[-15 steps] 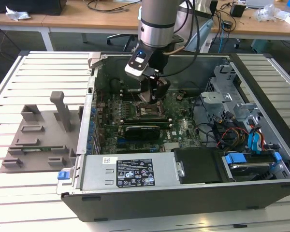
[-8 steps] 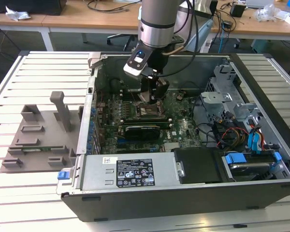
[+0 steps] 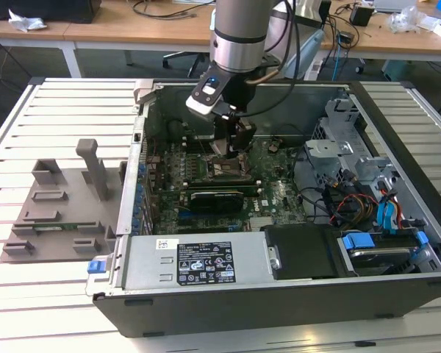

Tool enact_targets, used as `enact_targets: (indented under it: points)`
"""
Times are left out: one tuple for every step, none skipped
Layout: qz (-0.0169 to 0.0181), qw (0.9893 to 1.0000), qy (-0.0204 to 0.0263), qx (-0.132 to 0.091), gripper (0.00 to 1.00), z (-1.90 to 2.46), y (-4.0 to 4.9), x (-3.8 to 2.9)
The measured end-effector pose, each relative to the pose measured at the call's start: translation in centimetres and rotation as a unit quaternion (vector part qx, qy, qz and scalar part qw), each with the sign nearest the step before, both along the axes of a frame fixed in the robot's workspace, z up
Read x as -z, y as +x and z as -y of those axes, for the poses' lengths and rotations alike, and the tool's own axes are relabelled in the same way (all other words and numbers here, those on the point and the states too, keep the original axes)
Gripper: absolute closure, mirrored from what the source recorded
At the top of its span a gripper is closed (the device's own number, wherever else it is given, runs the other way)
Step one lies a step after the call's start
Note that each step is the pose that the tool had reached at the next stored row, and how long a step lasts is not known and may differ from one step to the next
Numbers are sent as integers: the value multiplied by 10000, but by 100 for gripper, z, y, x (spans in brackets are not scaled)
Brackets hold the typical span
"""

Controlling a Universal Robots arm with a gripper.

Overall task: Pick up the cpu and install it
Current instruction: 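Place the cpu into insertion slot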

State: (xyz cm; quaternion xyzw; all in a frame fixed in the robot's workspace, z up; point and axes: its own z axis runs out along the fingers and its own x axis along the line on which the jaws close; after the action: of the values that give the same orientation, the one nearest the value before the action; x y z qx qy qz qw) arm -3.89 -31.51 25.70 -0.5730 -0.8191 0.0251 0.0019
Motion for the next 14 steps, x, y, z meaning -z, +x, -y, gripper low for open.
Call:
enact_targets:
  points:
    - [0,10000,-1,47,45,0,0,0]
    - [0,10000,0,84,45,0,0,0]
    - [0,9999,-1,113,45,0,0,0]
    - [-1,9999,-1,156,45,0,0,1]
    - [0,9998,-1,182,45,0,0,1]
    - [0,9997,0,250,45,0,0,1]
    - [0,9995,0,331,45,0,0,1]
    - [0,9993,0,381,45,0,0,1]
    - [0,9990,-1,440,45,0,0,1]
    - [-1,9987,-1,519,45,0,0,1]
    - [0,9981,-1,609,45,0,0,2]
    - [0,9978,0,667,45,0,0,2]
    - [0,9974,0,722,45,0,0,2]
    - [0,9970,-1,775,45,0,0,2]
